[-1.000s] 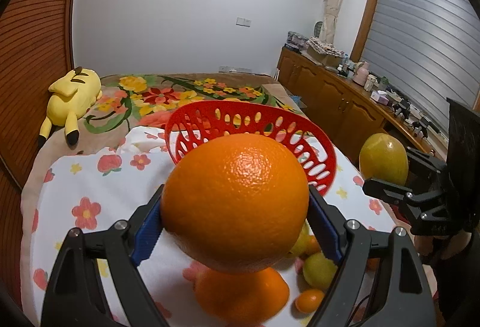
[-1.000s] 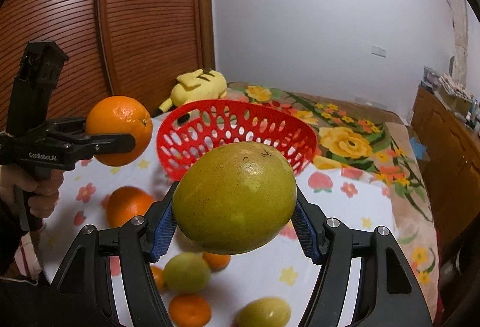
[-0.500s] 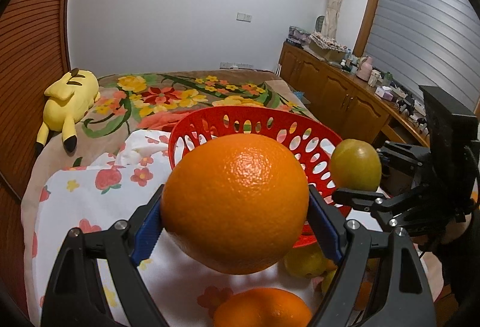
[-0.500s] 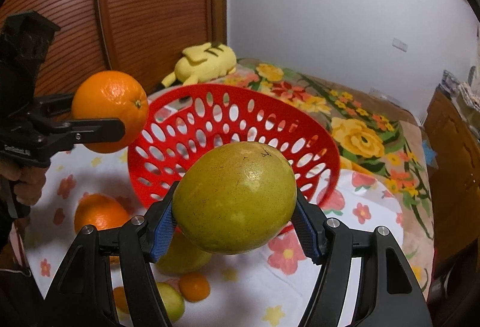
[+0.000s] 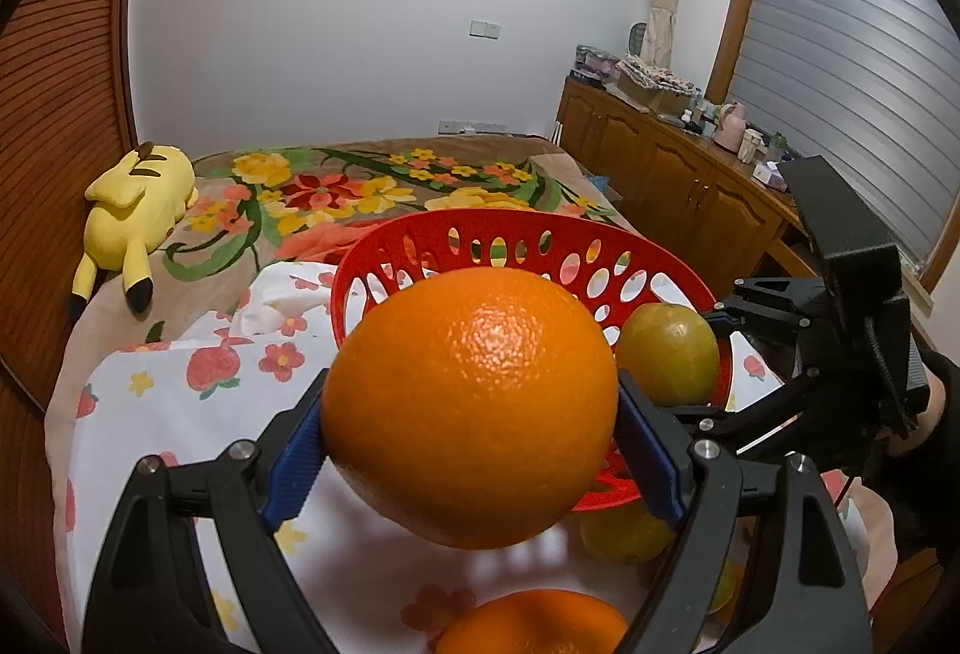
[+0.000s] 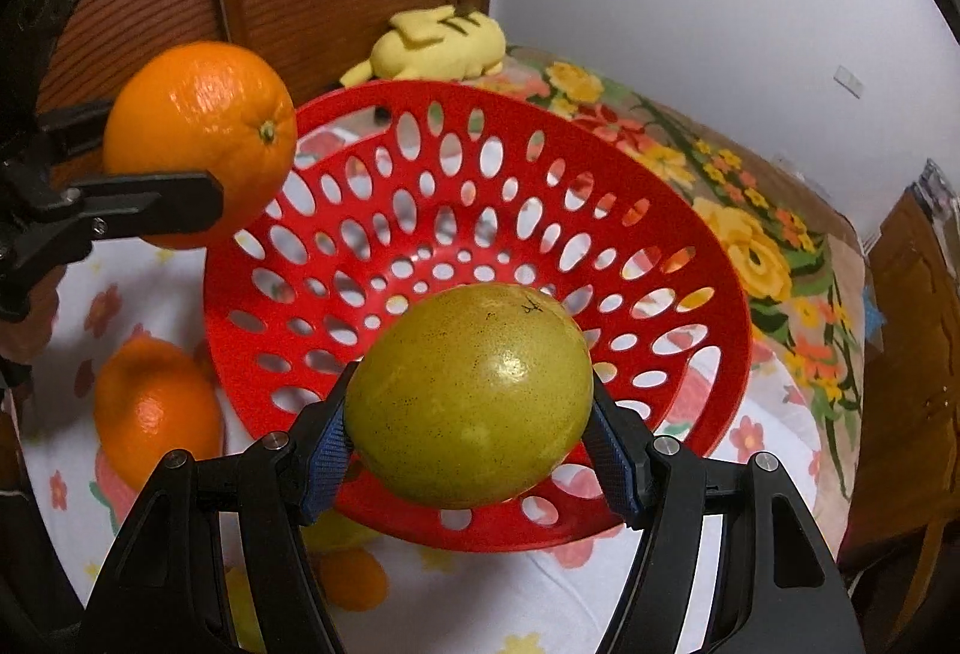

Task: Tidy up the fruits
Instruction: 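Lift the pomelo with the right tool and release it into the red basket, then lower the large orange into the red basket and open the left tool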

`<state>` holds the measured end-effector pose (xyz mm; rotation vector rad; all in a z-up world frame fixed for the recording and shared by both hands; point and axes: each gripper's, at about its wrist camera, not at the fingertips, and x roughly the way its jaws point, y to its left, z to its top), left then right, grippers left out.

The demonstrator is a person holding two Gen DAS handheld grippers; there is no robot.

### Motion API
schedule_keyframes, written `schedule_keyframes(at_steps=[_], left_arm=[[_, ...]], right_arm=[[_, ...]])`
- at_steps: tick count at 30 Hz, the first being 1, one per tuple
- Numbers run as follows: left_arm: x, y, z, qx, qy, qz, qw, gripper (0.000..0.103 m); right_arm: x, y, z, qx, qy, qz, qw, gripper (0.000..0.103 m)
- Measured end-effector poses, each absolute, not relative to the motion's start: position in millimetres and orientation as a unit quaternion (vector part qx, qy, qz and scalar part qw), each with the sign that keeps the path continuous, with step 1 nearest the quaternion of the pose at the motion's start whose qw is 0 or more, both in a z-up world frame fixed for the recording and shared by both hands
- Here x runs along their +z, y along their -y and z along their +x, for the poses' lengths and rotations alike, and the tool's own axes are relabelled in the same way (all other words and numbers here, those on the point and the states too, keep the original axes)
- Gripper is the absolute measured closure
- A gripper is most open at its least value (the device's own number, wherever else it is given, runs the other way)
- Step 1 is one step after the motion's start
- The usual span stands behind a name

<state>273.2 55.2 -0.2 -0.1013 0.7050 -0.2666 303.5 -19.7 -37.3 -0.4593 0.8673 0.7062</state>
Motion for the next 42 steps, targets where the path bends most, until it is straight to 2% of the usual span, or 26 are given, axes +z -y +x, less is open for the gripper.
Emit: schedule_keyframes(at_steps=[21, 42], left_arm=[[-3.4, -33.9, 281.5, -0.145, -0.36, -0.023, 0.921, 0.017], [-29.1, -4.1, 306.4, -0.139, -0.402, 0.002, 0.905, 0.016]], right_arm=[[-4.2, 51.8, 302.2, 0.308, -0.37, -0.174, 0.859, 0.031], [-2.9, 77.7, 287.6, 0.296, -0.365, -0.149, 0.87, 0.031]])
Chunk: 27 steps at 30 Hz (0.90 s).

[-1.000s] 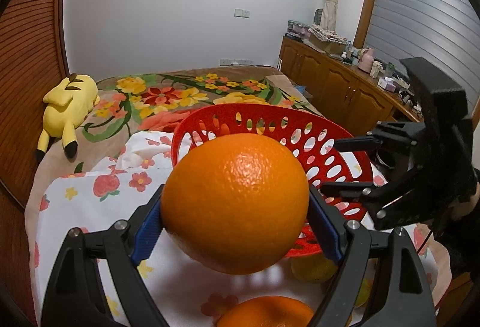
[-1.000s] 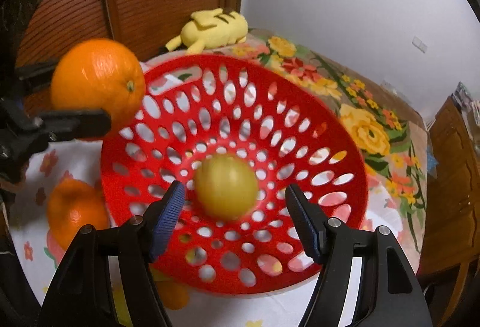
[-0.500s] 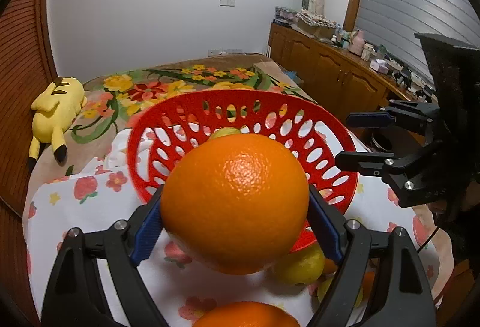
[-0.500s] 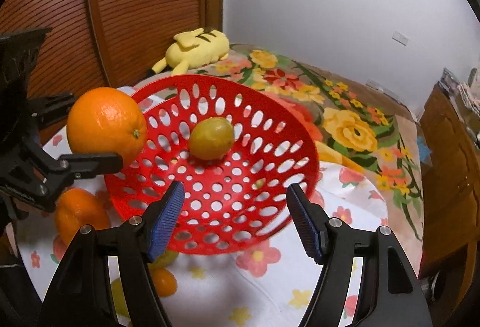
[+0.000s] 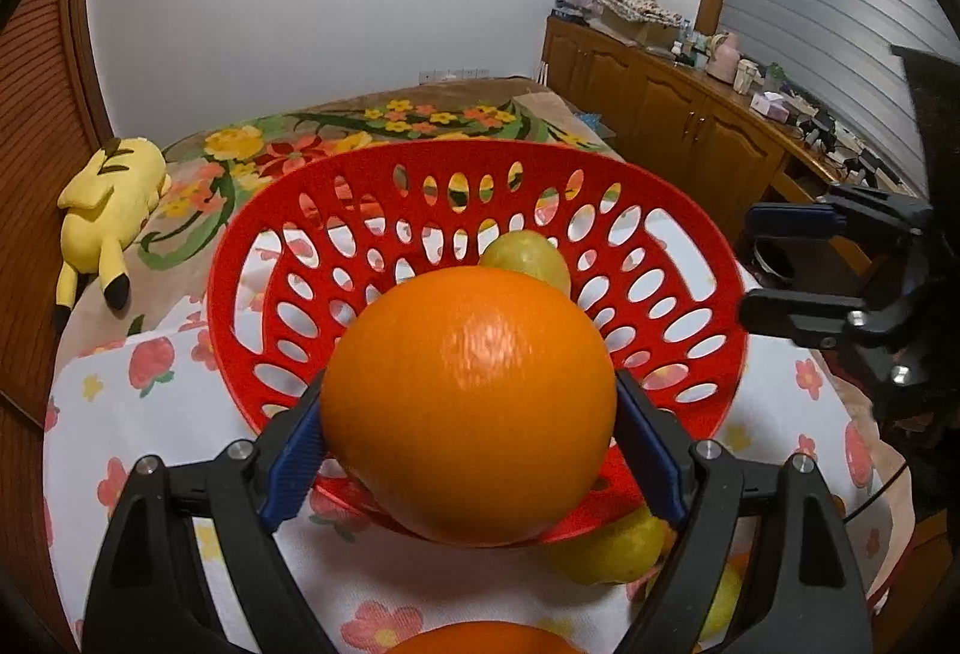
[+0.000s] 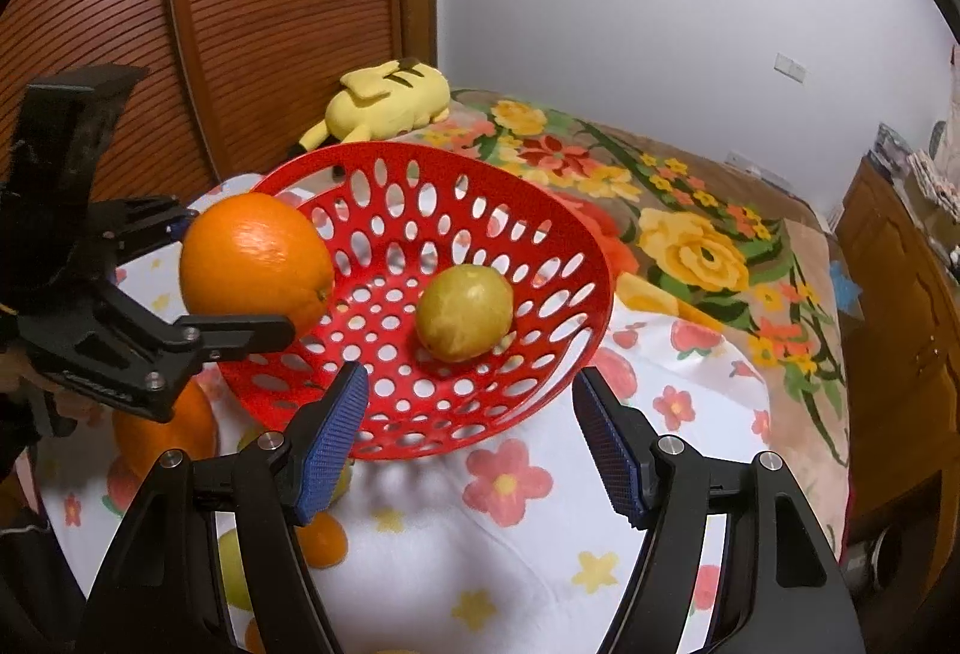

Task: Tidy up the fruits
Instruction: 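Lower the large orange into the red basket and open the left tool, then grasp the second large orange with the left tool while the right tool grasps a tangerine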

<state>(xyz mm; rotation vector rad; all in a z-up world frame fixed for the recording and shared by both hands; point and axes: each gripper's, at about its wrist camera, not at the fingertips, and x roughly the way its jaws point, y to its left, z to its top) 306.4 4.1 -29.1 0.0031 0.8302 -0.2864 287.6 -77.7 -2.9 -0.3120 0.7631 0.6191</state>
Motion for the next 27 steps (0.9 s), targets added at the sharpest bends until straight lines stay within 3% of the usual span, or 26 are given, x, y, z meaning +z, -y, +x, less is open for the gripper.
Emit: schedule_keyframes(at_steps=[4, 14, 27], left_arm=[[-14.7, -5.7, 300.7, -0.123, -0.363, -0.001, 0.923, 0.011], [21.9, -16.3, 269.1, -0.132, -0.319, -0.009, 0.938, 0.011], [21.1, -26.2, 211.1, -0.136, -0.307, -0.012, 0.942, 0.011]], right_arm=[[-2.2, 82.9, 285.1, 0.295, -0.363, -0.146, 0.872, 0.031], [1.6, 94.7, 268.6, 0.291, -0.357, -0.131, 0.878, 0.031], [10.2, 103.7, 201.8, 0.275, -0.326, -0.079, 0.901, 0.029]])
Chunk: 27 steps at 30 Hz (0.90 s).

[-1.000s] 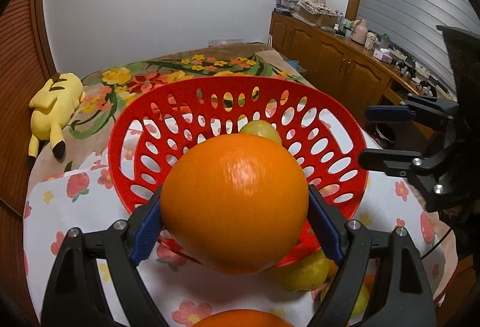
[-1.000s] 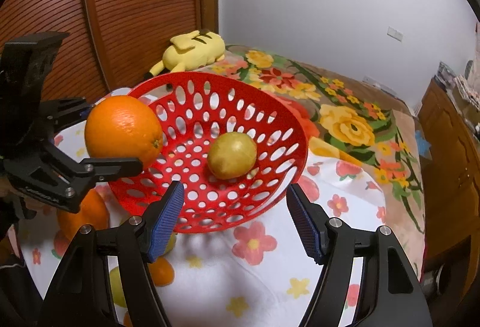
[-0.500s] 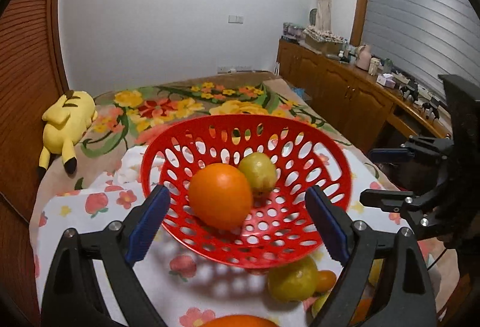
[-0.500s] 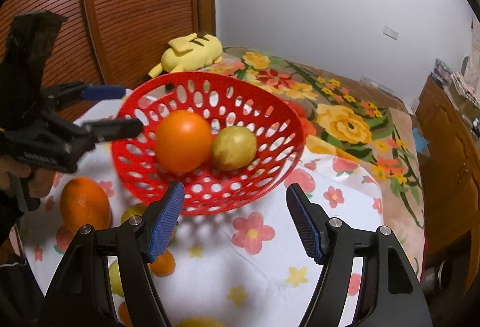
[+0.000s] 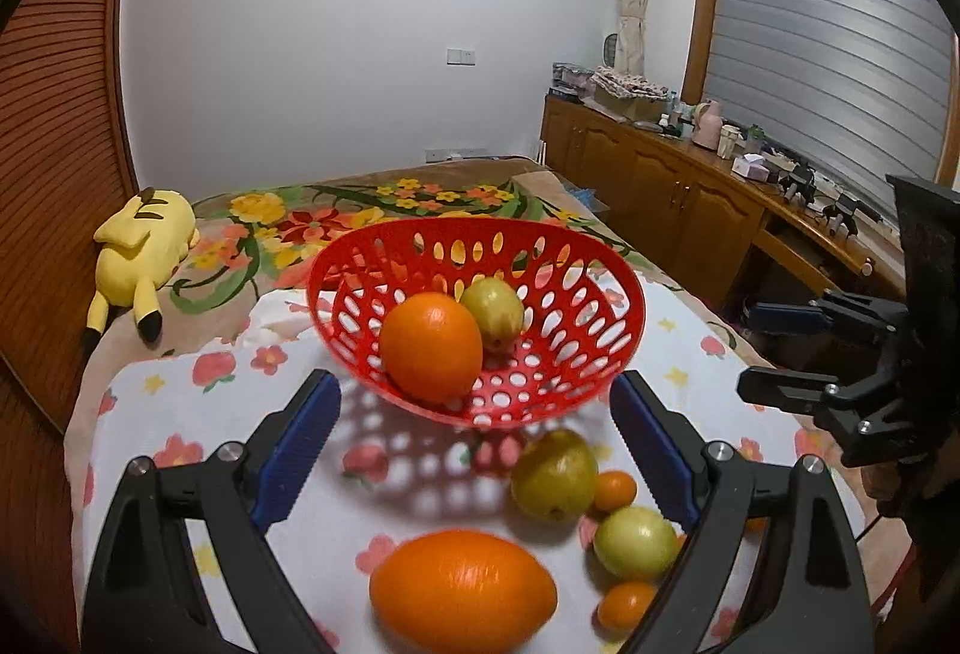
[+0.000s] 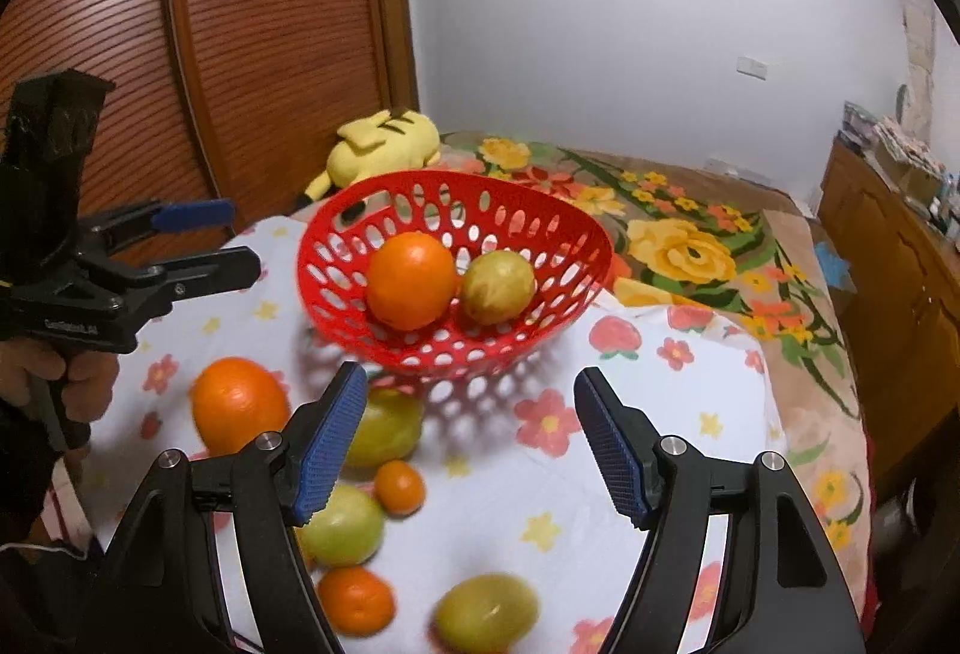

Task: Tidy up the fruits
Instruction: 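Grasp the second large orange with the left tool while the right tool grasps a tangerine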

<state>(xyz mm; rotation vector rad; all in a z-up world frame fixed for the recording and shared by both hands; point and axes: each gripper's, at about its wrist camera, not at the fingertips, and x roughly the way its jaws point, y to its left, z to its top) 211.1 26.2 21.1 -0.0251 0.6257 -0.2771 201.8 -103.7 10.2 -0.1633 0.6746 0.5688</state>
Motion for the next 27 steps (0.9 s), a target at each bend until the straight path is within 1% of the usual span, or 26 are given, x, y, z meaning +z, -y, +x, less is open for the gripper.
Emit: schedule_keyframes(at_steps=[14, 21, 27], left_arm=[[-33.4, -38.0, 179.5, -0.14, -0.341, -0.018, 0.929, 0.011], [-43.2, -34.8, 171.3, -0.144, -0.347, -0.017, 0.927, 0.011], [-50.8, -33.7, 169.9, -0.139, -0.358, -0.016, 0.923, 0.011]], right_arm=[[-35.4, 100.5, 138.8, 0.249, -0.345, -0.027, 0.904, 0.029], [-53.4, 102.1, 121.7, 0.238, -0.357, -0.02, 0.903, 0.03], [-66.5, 100.3, 113.4, 0.24, -0.363, -0.017, 0.9, 0.034]])
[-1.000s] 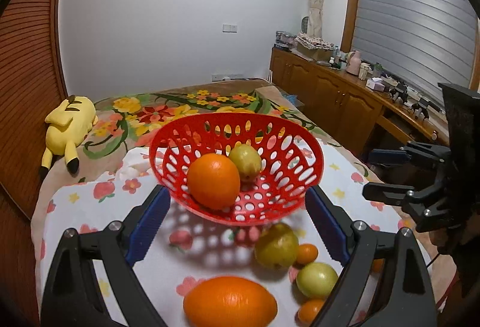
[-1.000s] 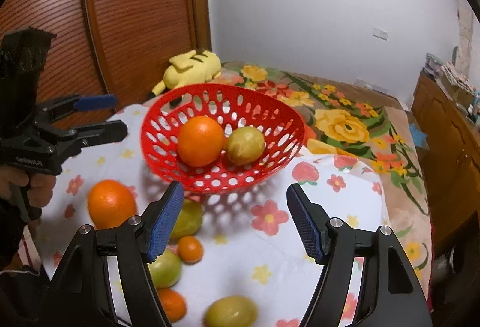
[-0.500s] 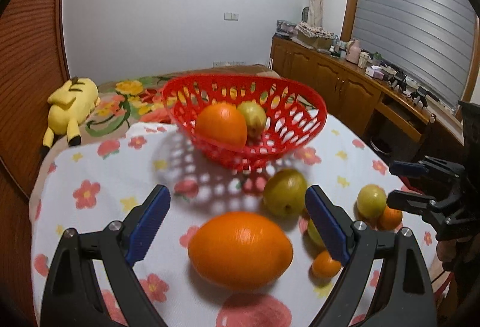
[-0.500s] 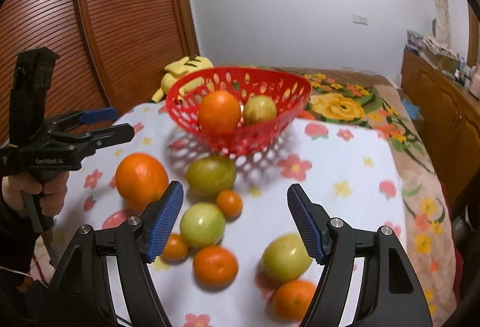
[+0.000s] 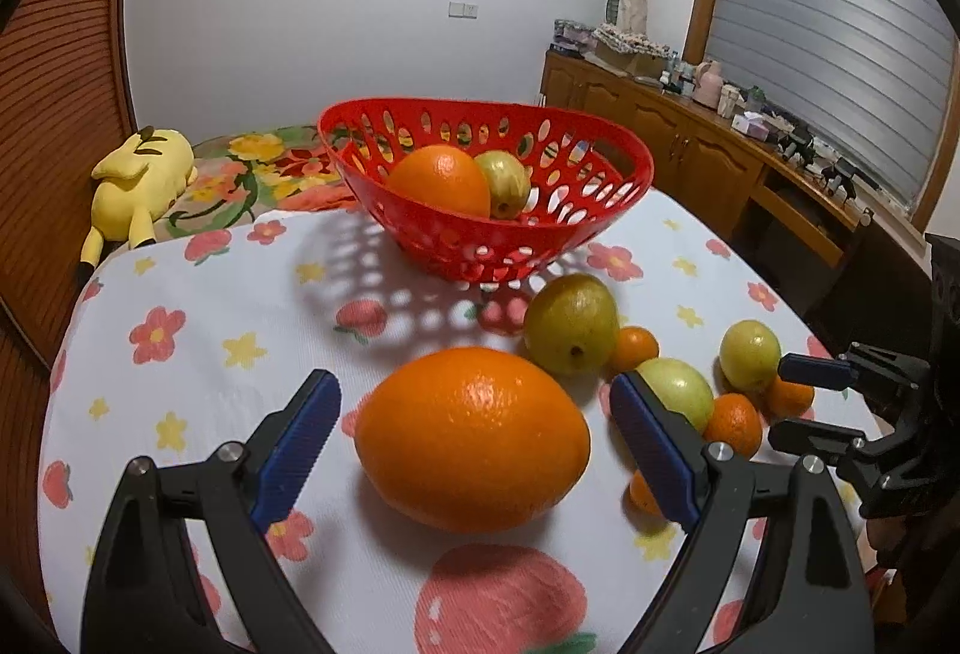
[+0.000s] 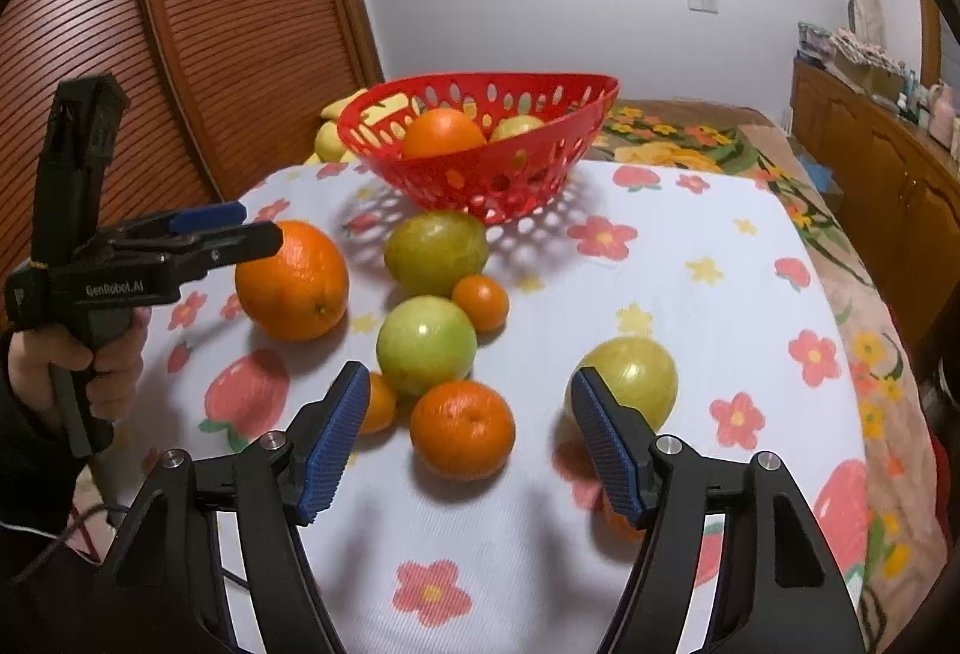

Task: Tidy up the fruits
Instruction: 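Grasp the second large orange with the left tool while the right tool grasps a tangerine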

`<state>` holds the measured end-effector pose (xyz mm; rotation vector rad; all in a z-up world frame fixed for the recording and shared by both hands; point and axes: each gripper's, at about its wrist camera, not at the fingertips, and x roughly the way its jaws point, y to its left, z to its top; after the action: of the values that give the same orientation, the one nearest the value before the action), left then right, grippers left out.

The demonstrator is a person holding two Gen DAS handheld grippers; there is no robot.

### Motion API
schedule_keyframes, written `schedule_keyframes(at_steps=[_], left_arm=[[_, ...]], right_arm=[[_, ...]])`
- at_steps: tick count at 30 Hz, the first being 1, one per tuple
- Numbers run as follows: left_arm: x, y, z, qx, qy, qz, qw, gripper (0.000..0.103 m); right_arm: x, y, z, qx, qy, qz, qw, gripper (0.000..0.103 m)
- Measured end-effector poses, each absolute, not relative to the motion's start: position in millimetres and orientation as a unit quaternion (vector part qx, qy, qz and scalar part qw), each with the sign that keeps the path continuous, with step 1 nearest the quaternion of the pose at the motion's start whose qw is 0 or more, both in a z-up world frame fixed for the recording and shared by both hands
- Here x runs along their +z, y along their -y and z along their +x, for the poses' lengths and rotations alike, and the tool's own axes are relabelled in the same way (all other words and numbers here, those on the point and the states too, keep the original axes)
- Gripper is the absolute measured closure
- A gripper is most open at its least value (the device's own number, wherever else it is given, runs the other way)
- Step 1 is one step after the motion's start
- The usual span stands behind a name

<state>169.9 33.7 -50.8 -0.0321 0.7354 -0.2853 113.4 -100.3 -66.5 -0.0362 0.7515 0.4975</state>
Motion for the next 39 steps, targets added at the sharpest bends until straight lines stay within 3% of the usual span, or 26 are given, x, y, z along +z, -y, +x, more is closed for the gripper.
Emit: schedule_keyframes(at_steps=[12, 39], left_arm=[[-69.3, -29.8, 173.3, -0.132, -0.383, -0.012, 0.914, 0.011], [-83.6, -19.4, 187.8, -0.155, -0.412, -0.021, 0.898, 0.005]], right_arm=[[-92.5, 93.5, 114.9, 0.238, -0.383, -0.009, 0.893, 0.052], [-102.1, 96.3, 107.3, 0.235, -0.378, 0.005, 0.895, 0.056]])
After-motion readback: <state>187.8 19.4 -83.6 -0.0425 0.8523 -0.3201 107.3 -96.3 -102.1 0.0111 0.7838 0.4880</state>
